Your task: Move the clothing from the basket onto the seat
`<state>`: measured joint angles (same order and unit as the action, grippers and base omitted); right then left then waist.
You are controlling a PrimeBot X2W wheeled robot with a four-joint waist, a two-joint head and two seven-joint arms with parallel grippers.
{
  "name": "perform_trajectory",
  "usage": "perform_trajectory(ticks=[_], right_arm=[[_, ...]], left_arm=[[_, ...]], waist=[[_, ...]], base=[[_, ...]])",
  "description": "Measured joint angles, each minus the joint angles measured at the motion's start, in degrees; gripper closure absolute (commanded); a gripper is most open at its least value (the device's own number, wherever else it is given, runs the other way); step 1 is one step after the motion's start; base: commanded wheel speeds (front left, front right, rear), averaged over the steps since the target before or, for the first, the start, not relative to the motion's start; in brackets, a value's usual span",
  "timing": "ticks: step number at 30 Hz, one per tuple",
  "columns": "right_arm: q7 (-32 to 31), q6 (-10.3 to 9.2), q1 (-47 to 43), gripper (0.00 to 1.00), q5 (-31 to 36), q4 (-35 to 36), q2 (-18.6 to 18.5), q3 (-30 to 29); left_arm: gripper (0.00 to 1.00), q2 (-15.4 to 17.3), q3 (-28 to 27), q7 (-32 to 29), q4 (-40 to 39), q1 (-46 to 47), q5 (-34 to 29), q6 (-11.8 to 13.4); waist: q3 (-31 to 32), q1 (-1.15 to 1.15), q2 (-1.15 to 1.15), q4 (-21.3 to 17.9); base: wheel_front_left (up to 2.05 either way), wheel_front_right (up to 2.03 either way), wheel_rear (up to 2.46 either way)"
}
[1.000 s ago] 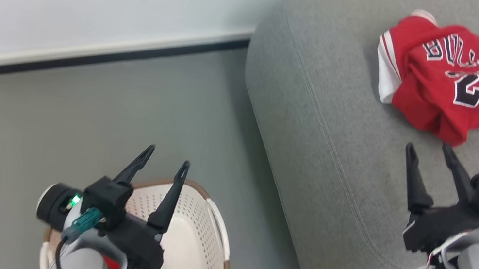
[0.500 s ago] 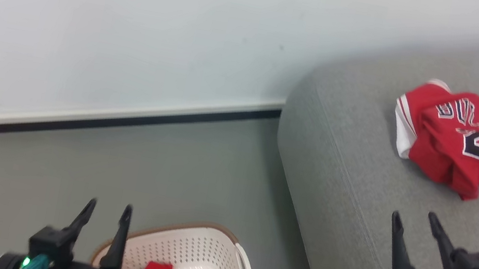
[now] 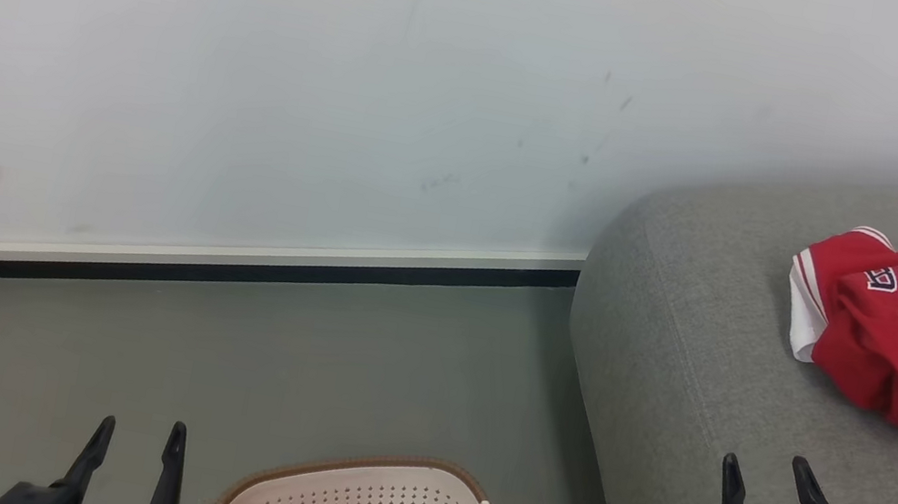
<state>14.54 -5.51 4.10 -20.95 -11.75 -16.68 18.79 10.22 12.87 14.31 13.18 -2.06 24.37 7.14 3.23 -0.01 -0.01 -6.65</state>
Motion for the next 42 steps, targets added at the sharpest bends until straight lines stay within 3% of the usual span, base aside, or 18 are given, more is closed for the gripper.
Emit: perform_trajectory(ticks=[13,42], right_arm=[[0.0,-0.62,-3.9,0.0,0.5,5.9,0.6,-2.2],[0.0,-1.05,-7.2,0.0,1.3,8.0,1.5,-4.1]], left_arm=[[0.0,-1.4,-2.6,0.0,-3.3,-3.3,-3.3,0.0],[0.0,-1.6,-3.3,0.0,-5.6,-5.5,-6.4,0.0]], waist=[[-1.0,0.01,0.01,1.5],[-1.4,0.0,0.01,2.4]], base=[[0.0,0.0,0.0],[0.0,0.0,0.0]])
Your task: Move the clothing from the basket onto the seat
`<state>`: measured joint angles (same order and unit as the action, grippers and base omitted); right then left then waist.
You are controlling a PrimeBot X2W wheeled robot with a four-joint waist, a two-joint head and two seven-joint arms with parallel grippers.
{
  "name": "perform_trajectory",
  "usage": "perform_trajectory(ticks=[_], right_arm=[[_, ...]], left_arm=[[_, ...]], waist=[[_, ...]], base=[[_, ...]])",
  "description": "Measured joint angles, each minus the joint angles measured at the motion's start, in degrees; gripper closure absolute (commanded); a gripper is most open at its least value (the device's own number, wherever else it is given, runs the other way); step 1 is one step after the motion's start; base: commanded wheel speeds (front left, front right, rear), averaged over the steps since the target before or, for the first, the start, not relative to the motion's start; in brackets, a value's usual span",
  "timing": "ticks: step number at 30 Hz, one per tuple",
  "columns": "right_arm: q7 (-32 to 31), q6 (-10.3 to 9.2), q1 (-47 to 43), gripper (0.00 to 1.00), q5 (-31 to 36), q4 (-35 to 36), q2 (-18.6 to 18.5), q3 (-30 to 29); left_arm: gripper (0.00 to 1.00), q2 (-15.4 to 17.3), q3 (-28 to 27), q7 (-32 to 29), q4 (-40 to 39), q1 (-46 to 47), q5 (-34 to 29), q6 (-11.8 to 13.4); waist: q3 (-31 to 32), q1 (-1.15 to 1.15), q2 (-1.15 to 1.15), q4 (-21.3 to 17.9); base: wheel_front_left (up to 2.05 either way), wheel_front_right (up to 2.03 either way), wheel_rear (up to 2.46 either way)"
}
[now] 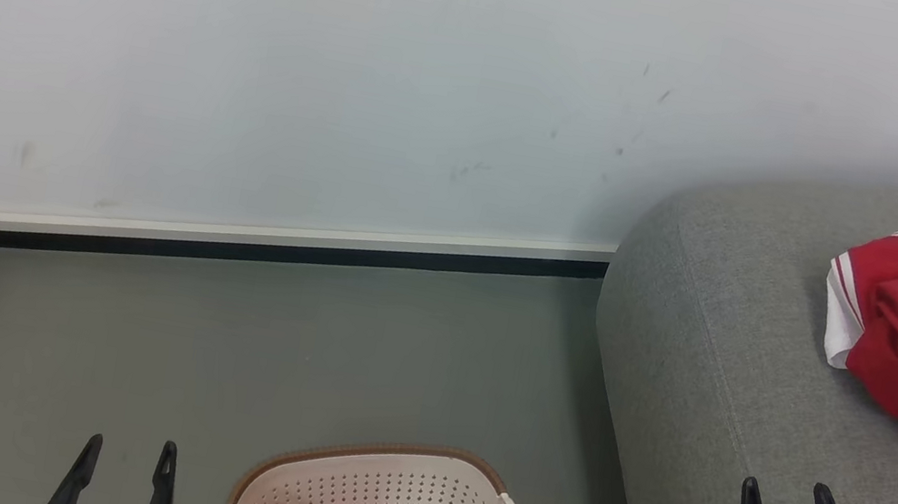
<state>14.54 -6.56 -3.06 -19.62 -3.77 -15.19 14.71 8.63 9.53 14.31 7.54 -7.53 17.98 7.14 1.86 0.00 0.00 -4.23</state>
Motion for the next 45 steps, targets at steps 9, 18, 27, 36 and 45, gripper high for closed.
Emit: perform_trajectory(ticks=[9,18,27,36,45], right_arm=[[0.0,-0.01,0.2,0.0,0.5,1.7,-0.1,-0.8],[0.0,-0.05,3.7,0.0,0.5,3.7,-0.1,-1.8],[0.2,-0.03,9.1,0.0,1.0,5.0,-0.1,-2.4],[0.2,0.37,13.9,0.0,1.4,5.6,-0.1,-2.8],[0.2,1.24,20.5,0.0,1.4,6.5,-0.1,-2.9]], left_arm=[[0.0,0.0,0.0,0.0,-1.6,0.0,-0.5,0.0],[0.0,0.4,2.4,0.0,-1.2,4.2,-2.1,-1.2],[0.0,0.2,6.7,-2.8,5.5,11.9,-5.1,-3.2],[0.0,-0.3,9.9,-6.8,14.4,17.7,-7.8,-4.2],[0.0,-0.5,12.2,-10.7,22.2,23.4,-10.2,-5.2]], waist=[[-2.5,0.0,0.0,0.3],[-7.6,0.01,0.0,0.3],[-14.6,0.01,0.0,-1.0],[-21.1,0.02,0.01,-3.5],[-27.8,0.02,0.01,-6.2]], base=[[0.0,0.0,0.0],[0.0,0.0,0.0],[0.0,0.0,0.0],[0.0,0.0,0.0],[0.0,0.0,0.0]])
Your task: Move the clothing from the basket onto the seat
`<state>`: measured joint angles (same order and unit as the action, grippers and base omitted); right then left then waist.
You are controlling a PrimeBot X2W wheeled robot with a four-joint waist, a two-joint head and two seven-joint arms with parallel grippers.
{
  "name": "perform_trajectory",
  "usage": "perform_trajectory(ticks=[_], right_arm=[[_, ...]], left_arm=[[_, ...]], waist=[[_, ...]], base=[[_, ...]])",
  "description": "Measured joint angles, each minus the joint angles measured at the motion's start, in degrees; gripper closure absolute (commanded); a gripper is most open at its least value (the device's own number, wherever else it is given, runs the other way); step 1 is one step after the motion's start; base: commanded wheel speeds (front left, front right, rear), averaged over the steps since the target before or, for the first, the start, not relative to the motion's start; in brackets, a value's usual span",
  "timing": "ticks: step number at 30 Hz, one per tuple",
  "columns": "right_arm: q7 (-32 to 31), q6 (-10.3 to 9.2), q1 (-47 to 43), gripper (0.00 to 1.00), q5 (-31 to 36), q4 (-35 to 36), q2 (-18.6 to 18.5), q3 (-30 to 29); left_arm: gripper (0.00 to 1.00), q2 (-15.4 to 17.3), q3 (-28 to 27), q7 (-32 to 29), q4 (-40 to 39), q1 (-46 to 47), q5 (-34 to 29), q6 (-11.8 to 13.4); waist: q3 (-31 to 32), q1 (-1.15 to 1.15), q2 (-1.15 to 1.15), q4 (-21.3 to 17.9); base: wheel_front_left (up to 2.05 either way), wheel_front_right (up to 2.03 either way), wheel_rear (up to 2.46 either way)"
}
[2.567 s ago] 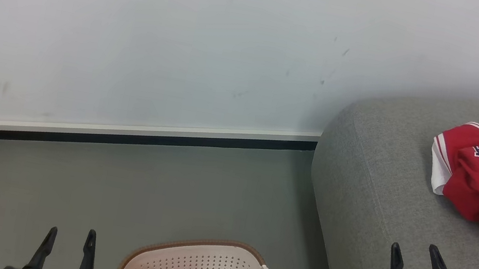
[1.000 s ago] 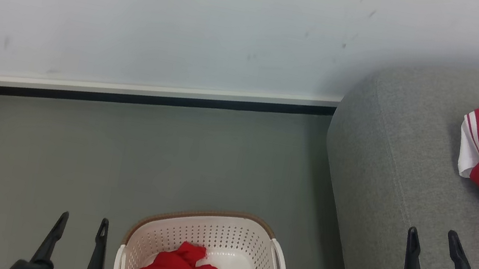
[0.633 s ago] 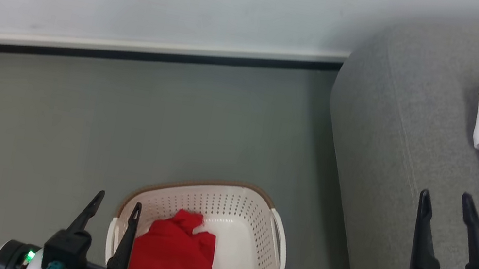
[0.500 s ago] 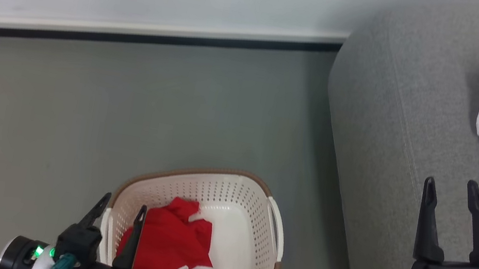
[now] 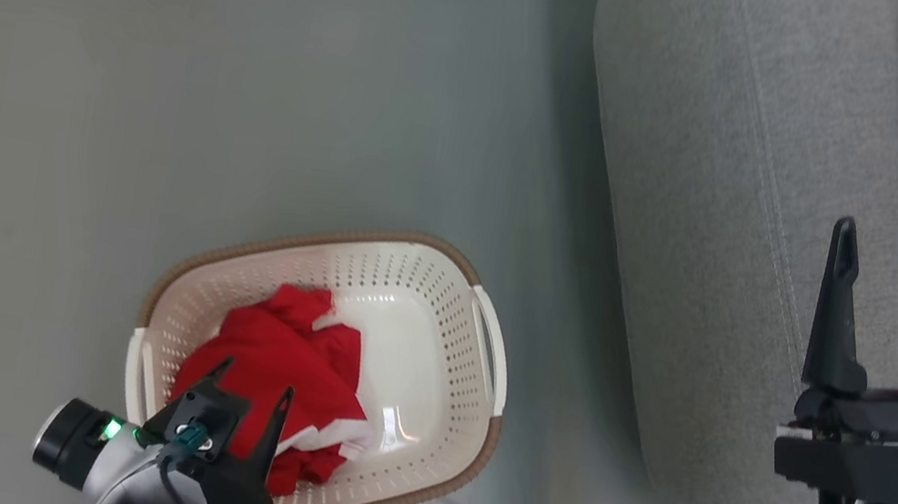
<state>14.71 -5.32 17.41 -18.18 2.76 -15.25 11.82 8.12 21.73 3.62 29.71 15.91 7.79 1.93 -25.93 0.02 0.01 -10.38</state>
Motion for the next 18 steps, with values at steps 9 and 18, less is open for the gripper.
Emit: perform_trajectory(ticks=[9,18], right_arm=[[0.0,0.9,5.2,0.0,0.2,0.8,0.2,0.1],[0.0,1.65,10.0,0.0,0.2,1.1,1.0,0.0]], left_arm=[[0.0,0.5,1.9,-3.4,5.4,6.1,-2.5,-1.0],[0.0,2.3,2.3,-6.4,9.4,11.1,-4.6,-1.4]], waist=[[-6.9,0.0,0.0,-2.0],[-13.8,-0.01,0.0,-3.4]], base=[[0.0,0.0,0.0],[0.0,0.0,0.0]])
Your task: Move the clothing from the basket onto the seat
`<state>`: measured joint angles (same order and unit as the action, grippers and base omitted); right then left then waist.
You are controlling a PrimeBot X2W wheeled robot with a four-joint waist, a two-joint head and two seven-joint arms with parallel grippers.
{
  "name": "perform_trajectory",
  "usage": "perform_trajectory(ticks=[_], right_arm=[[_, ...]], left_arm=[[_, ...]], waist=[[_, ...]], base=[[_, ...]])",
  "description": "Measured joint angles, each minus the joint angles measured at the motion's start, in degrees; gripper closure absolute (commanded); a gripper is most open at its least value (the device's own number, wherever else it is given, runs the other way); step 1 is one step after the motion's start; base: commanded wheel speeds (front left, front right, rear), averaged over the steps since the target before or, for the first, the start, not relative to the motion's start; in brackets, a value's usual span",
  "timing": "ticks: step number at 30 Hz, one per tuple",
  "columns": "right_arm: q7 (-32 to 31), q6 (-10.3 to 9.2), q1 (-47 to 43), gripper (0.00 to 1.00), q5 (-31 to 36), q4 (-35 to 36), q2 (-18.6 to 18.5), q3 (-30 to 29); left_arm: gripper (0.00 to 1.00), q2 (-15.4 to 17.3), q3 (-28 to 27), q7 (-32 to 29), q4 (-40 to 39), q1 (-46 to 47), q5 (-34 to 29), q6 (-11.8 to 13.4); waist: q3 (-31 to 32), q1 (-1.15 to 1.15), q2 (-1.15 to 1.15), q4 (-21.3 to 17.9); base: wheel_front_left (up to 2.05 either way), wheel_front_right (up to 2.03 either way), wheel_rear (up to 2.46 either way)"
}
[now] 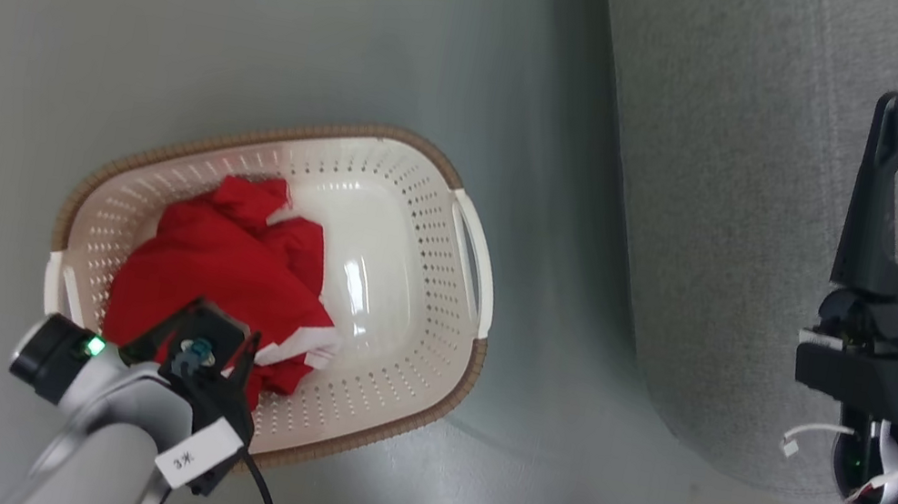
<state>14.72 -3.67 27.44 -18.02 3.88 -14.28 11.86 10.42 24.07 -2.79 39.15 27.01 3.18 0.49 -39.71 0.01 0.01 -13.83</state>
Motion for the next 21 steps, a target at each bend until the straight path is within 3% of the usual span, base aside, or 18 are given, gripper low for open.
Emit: perform_trajectory(ticks=[21], right_arm=[[0.0,2.19,7.7,0.0,0.7,-2.6,2.9,0.4]], left_arm=[[0.0,1.3,2.5,-1.4,6.3,8.5,-3.6,-1.2]], waist=[[-11.1,0.0,0.0,-2.3]], base=[[0.0,0.0,0.0]])
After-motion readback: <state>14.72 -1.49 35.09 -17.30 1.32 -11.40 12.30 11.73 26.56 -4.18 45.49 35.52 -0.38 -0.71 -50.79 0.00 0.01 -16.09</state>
